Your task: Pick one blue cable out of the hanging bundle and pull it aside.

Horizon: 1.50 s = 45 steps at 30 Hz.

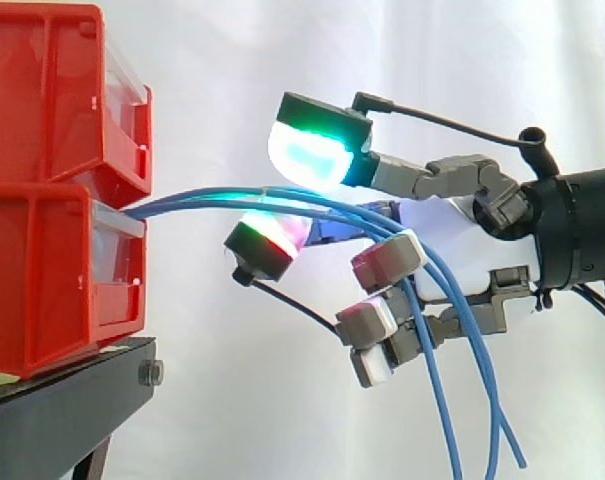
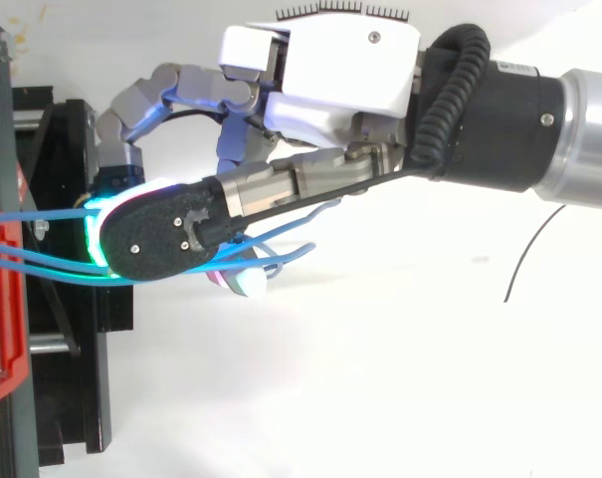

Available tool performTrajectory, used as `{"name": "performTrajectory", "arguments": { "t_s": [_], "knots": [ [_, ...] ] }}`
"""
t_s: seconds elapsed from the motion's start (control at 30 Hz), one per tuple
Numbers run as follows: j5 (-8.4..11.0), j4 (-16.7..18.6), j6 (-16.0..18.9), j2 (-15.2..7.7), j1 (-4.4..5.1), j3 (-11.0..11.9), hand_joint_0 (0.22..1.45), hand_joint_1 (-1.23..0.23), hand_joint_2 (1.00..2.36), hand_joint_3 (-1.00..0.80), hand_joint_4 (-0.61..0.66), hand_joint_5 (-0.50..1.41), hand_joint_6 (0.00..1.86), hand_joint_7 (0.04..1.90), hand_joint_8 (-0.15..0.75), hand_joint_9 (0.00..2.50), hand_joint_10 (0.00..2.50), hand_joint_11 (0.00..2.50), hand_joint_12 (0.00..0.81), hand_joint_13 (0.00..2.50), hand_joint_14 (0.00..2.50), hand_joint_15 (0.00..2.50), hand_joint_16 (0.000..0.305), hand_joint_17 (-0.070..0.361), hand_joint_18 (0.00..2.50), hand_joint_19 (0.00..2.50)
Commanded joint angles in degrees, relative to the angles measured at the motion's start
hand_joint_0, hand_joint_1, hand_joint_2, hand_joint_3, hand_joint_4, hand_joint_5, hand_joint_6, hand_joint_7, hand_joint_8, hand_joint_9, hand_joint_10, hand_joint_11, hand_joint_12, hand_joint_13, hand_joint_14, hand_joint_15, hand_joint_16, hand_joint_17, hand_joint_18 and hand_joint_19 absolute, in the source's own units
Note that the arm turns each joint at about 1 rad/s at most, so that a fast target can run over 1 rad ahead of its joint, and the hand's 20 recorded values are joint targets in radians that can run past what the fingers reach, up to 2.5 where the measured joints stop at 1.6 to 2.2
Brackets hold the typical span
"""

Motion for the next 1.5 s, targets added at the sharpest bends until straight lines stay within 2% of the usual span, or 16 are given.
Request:
{"name": "performTrajectory", "arguments": {
  "t_s": [0.0,0.07,0.17,0.4,0.5,0.6,0.7,0.8,0.87,0.97,1.07,1.27,1.4,1.43,1.47],
  "knots": [
    [0.0,0.0,0.0,0.0,0.0,0.0,0.53,-0.56,1.0,-0.5,-0.08,-0.11,0.89,0.95,0.306,1.58,0.02,0.82,0.331,1.23,0.02,0.86,0.038,0.085,0.92,0.73],
    [0.0,0.0,0.0,0.0,0.0,0.0,0.56,-0.62,1.01,-0.38,-0.08,-0.11,0.88,0.99,0.301,1.57,0.02,0.83,0.324,1.22,0.03,0.87,0.036,0.082,0.9,0.74],
    [0.0,0.0,0.0,0.0,0.0,0.0,0.57,-0.69,1.01,-0.26,-0.08,-0.1,0.88,1.03,0.326,1.61,0.02,0.81,0.355,1.25,0.03,0.84,0.043,0.096,0.96,0.7],
    [0.0,0.0,-0.1,0.0,-0.09,0.0,0.57,-0.79,1.02,-0.08,-0.06,-0.1,0.91,1.11,0.327,1.59,0.02,0.84,0.351,1.24,0.03,0.85,0.043,0.097,0.97,0.7],
    [0.0,0.0,-0.1,0.0,0.0,0.0,0.58,-0.81,1.02,-0.05,-0.07,-0.11,0.92,1.06,0.326,1.56,0.02,0.86,0.347,1.23,0.03,0.85,0.042,0.094,0.96,0.7],
    [0.0,0.1,-0.3,0.0,-0.09,0.0,0.59,-0.81,1.02,-0.08,-0.04,-0.12,0.93,1.01,0.331,1.54,0.02,0.85,0.35,1.22,0.03,0.86,0.042,0.094,0.95,0.7],
    [0.0,0.0,-0.3,0.0,-0.09,0.0,0.52,-0.72,1.01,-0.42,-0.03,-0.12,0.93,1.0,0.315,1.5,0.02,0.85,0.339,1.17,0.03,0.87,0.04,0.089,0.89,0.74],
    [0.0,-0.2,-0.3,0.2,-0.09,0.0,0.5,-0.61,1.0,-0.5,-0.01,-0.11,0.91,1.01,0.33,1.53,0.02,0.84,0.354,1.17,0.03,0.86,0.043,0.096,0.89,0.73],
    [0.0,-0.2,-0.4,0.3,-0.18,0.0,0.5,-0.55,1.0,-0.5,-0.01,-0.11,0.91,1.0,0.336,1.54,0.02,0.84,0.353,1.17,0.03,0.85,0.043,0.097,0.89,0.73],
    [0.0,-0.2,-0.4,0.5,-0.09,0.0,0.54,-0.54,1.0,-0.44,-0.01,-0.11,0.9,1.02,0.324,1.54,0.02,0.86,0.343,1.16,0.03,0.86,0.041,0.092,0.87,0.75],
    [0.0,-0.2,-0.9,0.6,-0.18,0.0,0.57,-0.62,1.01,-0.28,-0.02,-0.1,0.9,1.05,0.344,1.56,0.02,0.84,0.36,1.19,0.03,0.84,0.044,0.1,0.9,0.73],
    [0.0,-0.2,-1.3,0.6,-0.09,0.0,0.57,-0.76,1.02,-0.08,-0.01,-0.1,0.92,1.07,0.363,1.52,0.02,0.85,0.383,1.19,0.03,0.84,0.049,0.111,0.95,0.72],
    [0.0,-0.2,-1.3,0.6,-0.18,0.0,0.59,-0.8,1.02,-0.05,0.0,-0.12,0.93,1.03,0.35,1.46,0.02,0.86,0.37,1.15,0.03,0.85,0.047,0.106,0.92,0.74],
    [0.0,-0.2,-1.3,0.6,-0.18,0.0,0.6,-0.8,1.02,-0.07,0.01,-0.12,0.94,1.0,0.345,1.42,0.02,0.87,0.365,1.13,0.03,0.85,0.046,0.104,0.91,0.73],
    [0.0,-0.2,-1.3,0.6,-0.09,0.0,0.59,-0.8,1.02,-0.2,0.02,-0.13,0.94,1.01,0.317,1.39,0.02,0.88,0.334,1.09,0.03,0.87,0.041,0.092,0.85,0.76]
  ]
}}
